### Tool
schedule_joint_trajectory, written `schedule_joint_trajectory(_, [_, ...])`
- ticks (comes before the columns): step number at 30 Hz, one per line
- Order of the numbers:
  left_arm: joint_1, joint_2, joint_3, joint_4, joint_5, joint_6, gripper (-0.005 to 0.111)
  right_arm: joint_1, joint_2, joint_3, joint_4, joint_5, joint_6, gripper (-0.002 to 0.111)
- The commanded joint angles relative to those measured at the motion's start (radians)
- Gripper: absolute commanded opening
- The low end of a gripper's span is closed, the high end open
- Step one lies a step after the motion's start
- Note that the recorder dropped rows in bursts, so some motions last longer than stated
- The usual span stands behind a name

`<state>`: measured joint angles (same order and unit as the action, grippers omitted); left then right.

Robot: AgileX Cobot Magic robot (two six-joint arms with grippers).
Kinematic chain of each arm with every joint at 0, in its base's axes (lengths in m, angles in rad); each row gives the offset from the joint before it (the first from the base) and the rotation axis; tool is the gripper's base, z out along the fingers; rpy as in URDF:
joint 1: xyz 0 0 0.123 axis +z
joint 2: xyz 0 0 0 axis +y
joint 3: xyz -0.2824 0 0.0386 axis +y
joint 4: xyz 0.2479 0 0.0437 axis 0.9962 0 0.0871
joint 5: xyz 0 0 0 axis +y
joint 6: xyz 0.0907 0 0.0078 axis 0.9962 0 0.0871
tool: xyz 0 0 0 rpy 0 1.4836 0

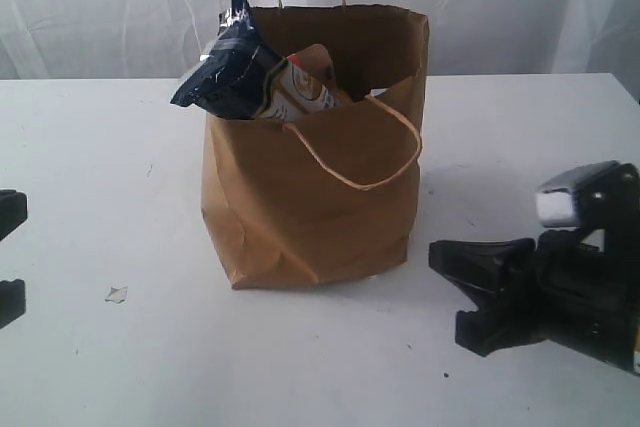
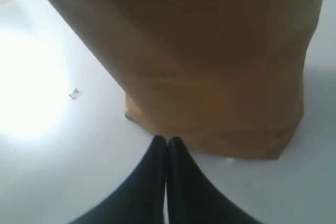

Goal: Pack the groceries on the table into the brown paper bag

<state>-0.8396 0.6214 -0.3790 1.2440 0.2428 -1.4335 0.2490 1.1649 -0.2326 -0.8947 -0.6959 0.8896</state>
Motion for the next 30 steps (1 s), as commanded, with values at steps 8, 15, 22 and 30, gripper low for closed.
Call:
schedule_joint_trajectory(8, [0.0, -0.015, 0.006, 0.002, -0.013, -0.002, 0.0, 0.0, -0.398, 0.036, 0.053, 0.015, 0.037, 0.0])
schedule_joint_trajectory(15, [0.0, -0.015, 0.006, 0.002, -0.013, -0.002, 0.0, 0.0, -0.477, 0.036, 0.053, 0.015, 0.037, 0.0])
schedule_joint_trajectory(22, [0.0, -0.015, 0.006, 0.002, -0.013, -0.002, 0.0, 0.0, -0.495, 0.038, 0.048, 0.094, -0.068, 0.0])
schedule_joint_trajectory(30, [0.0, -0.015, 0.006, 0.002, -0.011, -0.002, 0.0, 0.0, -0.759, 0.108, 0.05, 0.431, -0.1, 0.0])
